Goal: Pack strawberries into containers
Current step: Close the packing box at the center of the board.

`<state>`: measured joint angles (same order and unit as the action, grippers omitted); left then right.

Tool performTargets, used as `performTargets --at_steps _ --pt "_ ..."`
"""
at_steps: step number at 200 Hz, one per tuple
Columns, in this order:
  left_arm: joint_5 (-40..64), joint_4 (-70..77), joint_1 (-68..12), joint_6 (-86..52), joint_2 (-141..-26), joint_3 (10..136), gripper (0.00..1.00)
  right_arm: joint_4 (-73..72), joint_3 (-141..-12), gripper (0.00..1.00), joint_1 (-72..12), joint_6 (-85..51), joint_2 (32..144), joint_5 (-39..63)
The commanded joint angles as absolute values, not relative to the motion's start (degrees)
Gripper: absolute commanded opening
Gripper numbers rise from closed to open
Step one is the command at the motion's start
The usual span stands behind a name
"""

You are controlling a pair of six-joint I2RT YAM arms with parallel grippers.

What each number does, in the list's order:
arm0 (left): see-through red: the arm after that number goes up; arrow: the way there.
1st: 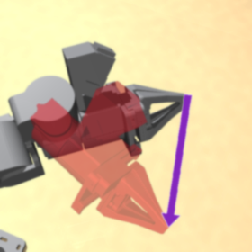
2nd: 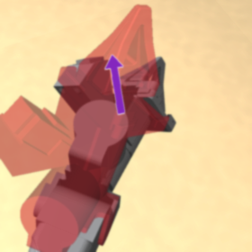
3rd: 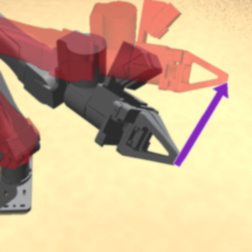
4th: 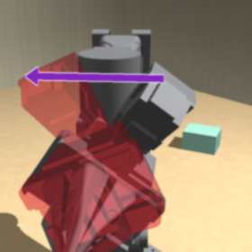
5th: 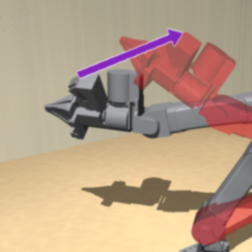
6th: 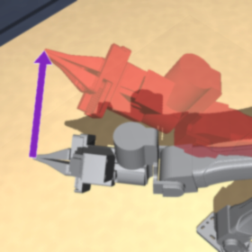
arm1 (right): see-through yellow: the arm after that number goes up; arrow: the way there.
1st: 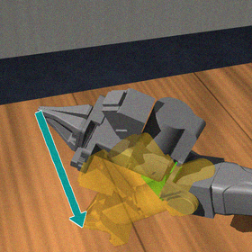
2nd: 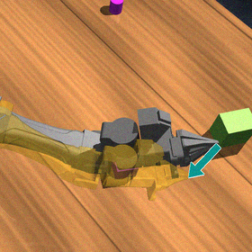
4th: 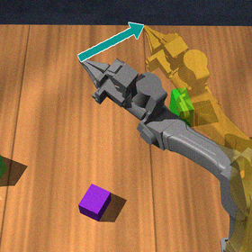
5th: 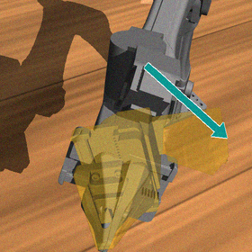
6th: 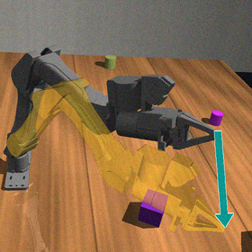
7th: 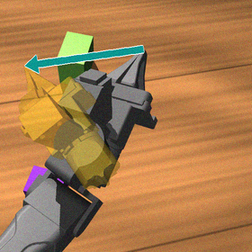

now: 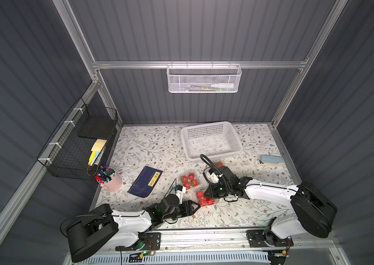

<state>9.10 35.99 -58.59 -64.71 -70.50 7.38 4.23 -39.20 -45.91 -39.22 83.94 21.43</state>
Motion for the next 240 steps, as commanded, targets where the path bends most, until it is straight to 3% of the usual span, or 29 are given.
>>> performTargets --at_steps 1,44,92,191,216,240 --pt "8.6 37.1 -59.1 -62.3 -73.7 10.0 0.64 4.9 -37.5 0.10 -46.5 -40.2 83.9 20.9" --pt "9.2 46.1 -60.8 -63.4 -80.8 12.3 0.64 3.9 -36.7 0.09 -46.8 -40.7 84.9 20.8" --pt "7.4 49.6 -65.1 -67.4 -84.4 11.8 0.53 2.9 -36.5 0.09 -46.8 -40.8 86.2 21.1" --pt "-2.0 42.9 -65.3 -74.4 -66.9 6.0 0.50 2.1 -35.9 0.09 -46.7 -40.5 87.0 20.9" --pt "-1.9 43.1 -65.2 -74.8 -71.1 7.2 0.53 2.1 -35.9 0.08 -46.7 -40.3 87.0 21.0" --pt "-1.6 44.7 -65.3 -74.1 -75.3 7.9 0.66 1.9 -35.5 0.08 -46.7 -40.3 87.3 21.0"
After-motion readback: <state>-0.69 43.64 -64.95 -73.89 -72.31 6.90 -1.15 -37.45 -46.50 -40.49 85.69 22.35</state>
